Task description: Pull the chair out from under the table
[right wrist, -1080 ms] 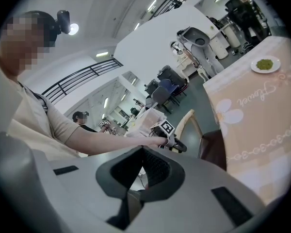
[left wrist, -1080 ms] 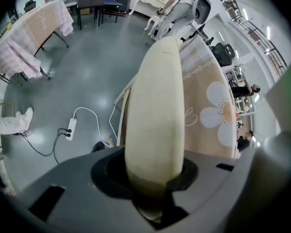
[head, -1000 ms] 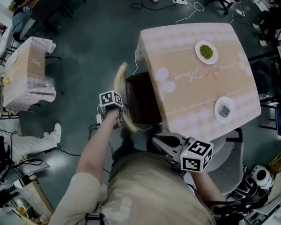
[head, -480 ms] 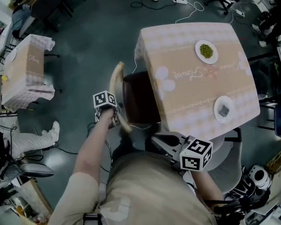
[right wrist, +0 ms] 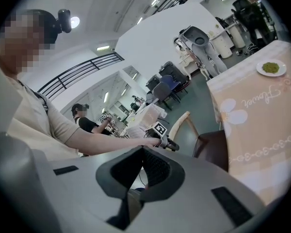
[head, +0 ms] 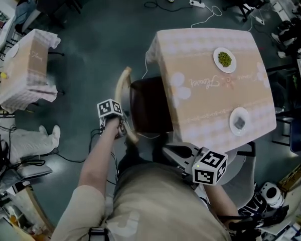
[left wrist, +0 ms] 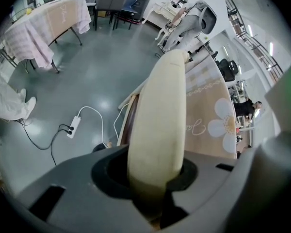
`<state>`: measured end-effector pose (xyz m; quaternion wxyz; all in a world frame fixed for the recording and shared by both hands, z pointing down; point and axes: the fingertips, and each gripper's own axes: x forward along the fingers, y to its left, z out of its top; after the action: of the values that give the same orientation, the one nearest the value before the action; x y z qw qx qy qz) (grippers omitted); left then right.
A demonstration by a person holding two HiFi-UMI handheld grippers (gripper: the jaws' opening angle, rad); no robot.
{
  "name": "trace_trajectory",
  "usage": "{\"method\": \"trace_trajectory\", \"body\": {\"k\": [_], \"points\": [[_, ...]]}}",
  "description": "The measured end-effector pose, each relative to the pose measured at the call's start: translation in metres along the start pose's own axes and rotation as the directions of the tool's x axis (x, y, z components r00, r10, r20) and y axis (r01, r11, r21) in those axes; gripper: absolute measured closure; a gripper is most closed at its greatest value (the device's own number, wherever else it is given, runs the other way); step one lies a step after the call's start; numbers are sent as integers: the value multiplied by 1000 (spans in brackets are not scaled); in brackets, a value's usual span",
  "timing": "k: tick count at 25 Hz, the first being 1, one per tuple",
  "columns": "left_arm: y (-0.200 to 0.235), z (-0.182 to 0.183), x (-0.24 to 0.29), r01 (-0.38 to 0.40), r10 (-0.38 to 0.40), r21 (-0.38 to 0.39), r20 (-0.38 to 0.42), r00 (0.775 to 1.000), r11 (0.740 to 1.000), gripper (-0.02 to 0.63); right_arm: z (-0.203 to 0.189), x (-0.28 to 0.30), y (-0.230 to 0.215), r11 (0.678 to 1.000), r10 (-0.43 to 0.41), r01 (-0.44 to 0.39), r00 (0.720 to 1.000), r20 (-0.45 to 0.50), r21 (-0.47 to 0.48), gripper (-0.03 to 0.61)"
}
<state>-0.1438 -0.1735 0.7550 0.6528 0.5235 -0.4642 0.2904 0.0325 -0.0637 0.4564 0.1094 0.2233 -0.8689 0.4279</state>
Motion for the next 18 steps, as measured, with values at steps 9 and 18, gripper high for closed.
{"method": "trace_trajectory", "body": {"k": [9, 18], "points": [[9, 3, -1, 5, -5, -2, 14, 1000, 1000, 486, -2, 11, 5, 1000, 2, -3, 1000, -29, -22, 571], [23, 8, -8, 7, -6, -35, 36, 999, 999, 483, 0, 23, 10, 999, 10, -12, 998, -55, -38, 571]]}}
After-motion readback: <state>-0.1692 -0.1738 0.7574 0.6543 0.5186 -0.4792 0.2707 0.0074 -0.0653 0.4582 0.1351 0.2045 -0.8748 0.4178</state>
